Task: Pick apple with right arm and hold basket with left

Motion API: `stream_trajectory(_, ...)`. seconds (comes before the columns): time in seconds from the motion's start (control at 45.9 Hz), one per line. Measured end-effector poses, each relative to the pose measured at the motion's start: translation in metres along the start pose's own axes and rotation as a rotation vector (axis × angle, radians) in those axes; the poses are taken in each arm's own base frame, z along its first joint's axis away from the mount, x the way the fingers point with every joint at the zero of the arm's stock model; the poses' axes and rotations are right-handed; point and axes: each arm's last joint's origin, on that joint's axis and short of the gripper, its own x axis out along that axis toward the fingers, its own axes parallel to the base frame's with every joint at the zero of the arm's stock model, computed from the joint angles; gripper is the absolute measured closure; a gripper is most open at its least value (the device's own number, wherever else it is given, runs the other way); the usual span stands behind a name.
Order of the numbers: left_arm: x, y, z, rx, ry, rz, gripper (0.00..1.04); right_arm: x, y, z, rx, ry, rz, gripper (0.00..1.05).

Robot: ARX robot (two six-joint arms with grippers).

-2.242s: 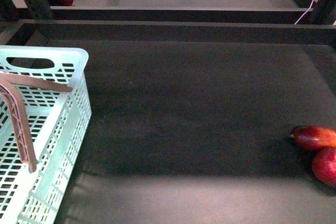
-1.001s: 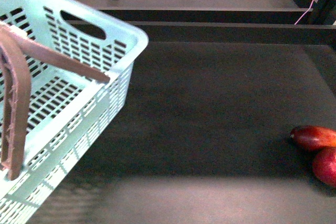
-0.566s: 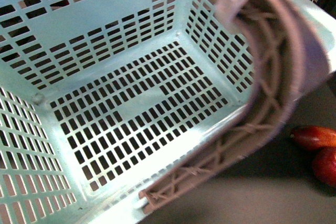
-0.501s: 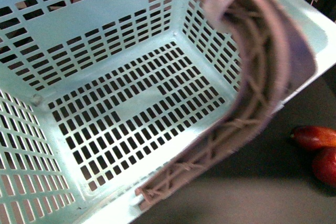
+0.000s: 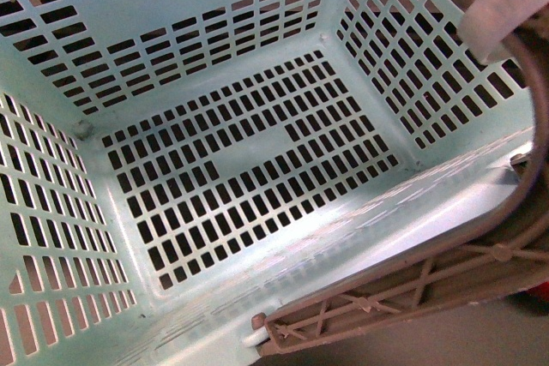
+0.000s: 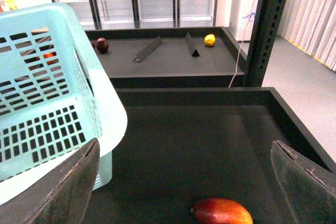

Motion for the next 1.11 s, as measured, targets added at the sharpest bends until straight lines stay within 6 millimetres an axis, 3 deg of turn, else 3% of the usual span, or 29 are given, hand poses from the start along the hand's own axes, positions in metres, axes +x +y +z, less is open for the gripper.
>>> stream_trajectory(0.087,0.000,0.000,0.000,0.002,0.002,-0.002,0.96,0.007,-0.006,-0.004,0.011,0.301,-0.060,0.09)
stream_trajectory(0.305,0.000,0.000,0.000,0.003,0.001,-0.002,0.96,0.038,-0.035,-0.008,0.026,0.363,-0.095,0.09)
stream_trajectory(0.522,0.000,0.000,0.000,0.003,0.001,-0.002,0.96,0.089,-0.063,-0.036,-0.019,0.505,-0.138,0.09)
stream_trajectory(0.762,0.000,-0.001,0.000,0.004,0.002,-0.002,0.96,0.134,-0.067,-0.081,-0.044,0.725,-0.120,0.09)
stream_trajectory(1.11,0.000,-0.001,-0.001,0.006,0.004,-0.004,0.96,0.180,-0.061,-0.116,-0.049,0.858,-0.084,0.09)
